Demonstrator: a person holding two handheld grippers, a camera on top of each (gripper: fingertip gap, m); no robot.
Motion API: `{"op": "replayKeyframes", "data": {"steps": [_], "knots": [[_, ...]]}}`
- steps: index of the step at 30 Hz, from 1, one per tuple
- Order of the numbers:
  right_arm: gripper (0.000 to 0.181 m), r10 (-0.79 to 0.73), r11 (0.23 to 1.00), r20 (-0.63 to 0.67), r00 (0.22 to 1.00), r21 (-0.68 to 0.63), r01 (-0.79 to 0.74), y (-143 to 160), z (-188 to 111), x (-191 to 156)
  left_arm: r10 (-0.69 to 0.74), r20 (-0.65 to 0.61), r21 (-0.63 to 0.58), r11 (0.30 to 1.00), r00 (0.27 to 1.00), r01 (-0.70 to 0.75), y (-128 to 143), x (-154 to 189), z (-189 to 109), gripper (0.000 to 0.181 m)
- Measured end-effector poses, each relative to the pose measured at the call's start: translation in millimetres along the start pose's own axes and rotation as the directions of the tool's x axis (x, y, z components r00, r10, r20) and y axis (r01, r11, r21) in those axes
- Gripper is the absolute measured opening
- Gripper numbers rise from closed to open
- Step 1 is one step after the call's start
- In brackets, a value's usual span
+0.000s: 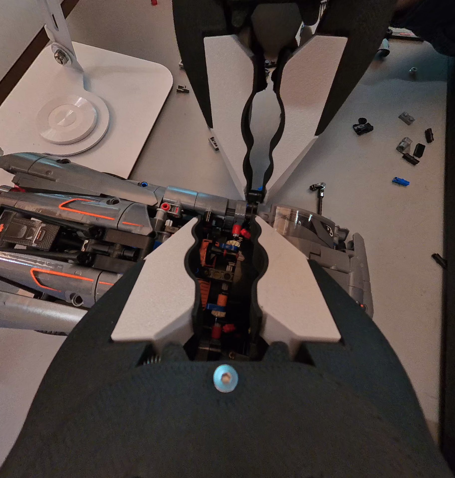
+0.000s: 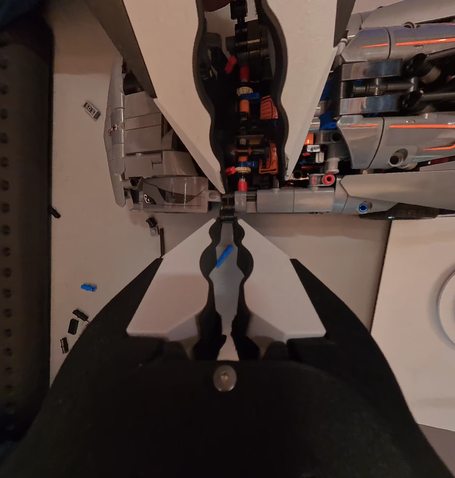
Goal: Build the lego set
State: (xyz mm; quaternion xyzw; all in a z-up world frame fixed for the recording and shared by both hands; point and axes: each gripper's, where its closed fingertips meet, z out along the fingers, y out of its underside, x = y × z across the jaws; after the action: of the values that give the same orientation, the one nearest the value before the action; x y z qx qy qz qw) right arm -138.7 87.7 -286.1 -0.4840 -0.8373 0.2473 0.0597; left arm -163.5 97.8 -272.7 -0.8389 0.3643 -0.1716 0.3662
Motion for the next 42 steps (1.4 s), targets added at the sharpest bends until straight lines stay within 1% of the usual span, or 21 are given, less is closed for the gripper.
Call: {"op": "replayKeyframes", "data": {"steps": [12, 19, 22, 30, 42], "knots": [[0.006, -0.037, 0.999, -0.091, 0.995, 0.003, 0.037, -1.1, -0.2, 2.7, -0.005, 0.009, 0.007, 1.0, 1.0, 0.005, -0.4, -2.2, -0.5, 0.035], [0.006, -0.027, 1.0, -0.096, 0.995, 0.01, 0.028, -1.0, -0.1, 2.0, -0.005, 0.007, 0.009, 1.0, 1.0, 0.005, -0.5, -2.1, -0.4, 0.035], [0.006, 0.009, 0.999, -0.069, 0.998, 0.035, -0.007, -1.8, -0.2, 1.4, -0.007, 0.006, 0.011, 1.0, 1.0, 0.007, -0.6, -2.2, -0.5, 0.035], [0.006, 0.037, 0.994, -0.021, 0.999, 0.1, -0.035, -2.4, 0.3, 0.6, -0.012, 0.004, 0.017, 1.0, 1.0, 0.012, -0.7, -2.6, -0.6, 0.035], [0.006, -0.01, 0.989, -0.079, 0.997, 0.147, 0.022, -3.0, 0.8, 1.1, -0.012, 0.007, 0.021, 1.0, 1.0, 0.012, -0.7, -3.6, -0.8, 0.035]]}}
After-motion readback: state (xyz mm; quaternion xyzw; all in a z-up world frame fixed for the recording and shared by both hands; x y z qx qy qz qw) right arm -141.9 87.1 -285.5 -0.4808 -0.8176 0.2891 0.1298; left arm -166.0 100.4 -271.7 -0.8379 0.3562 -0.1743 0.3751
